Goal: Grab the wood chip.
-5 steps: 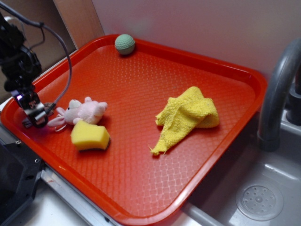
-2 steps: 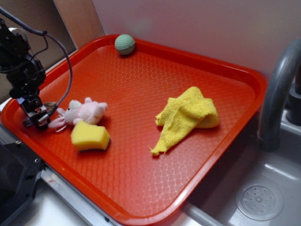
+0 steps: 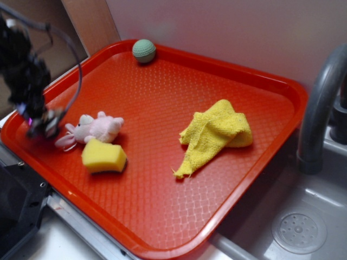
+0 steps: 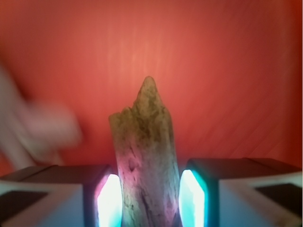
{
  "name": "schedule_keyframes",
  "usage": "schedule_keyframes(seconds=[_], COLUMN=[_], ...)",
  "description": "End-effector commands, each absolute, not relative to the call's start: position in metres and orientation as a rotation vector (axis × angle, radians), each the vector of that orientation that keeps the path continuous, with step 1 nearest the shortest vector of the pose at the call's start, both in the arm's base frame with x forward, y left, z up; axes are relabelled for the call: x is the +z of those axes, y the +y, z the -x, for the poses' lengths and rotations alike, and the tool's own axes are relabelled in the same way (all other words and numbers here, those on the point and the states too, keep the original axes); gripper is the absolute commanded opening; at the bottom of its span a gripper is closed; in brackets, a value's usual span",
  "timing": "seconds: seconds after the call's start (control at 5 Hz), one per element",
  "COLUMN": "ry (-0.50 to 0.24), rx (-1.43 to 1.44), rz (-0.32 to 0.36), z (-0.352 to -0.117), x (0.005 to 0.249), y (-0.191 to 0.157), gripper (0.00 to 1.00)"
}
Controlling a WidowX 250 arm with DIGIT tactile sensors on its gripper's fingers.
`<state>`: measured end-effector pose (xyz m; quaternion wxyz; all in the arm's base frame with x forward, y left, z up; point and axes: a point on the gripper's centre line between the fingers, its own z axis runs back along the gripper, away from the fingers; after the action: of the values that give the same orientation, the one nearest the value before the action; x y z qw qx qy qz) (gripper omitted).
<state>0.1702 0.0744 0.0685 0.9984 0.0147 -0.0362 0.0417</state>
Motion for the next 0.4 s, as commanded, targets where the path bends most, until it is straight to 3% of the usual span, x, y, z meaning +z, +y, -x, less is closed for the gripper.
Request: schedule_keyframes(seconds=[0.0, 0.2], ry=[-0.2, -0.193], rx=[0.2, 0.219], rz=[-0.104, -0.039], z=[-0.224, -0.225], x=[0.184, 0.234], y=[0.064, 0.057], gripper=[0.0, 0.0])
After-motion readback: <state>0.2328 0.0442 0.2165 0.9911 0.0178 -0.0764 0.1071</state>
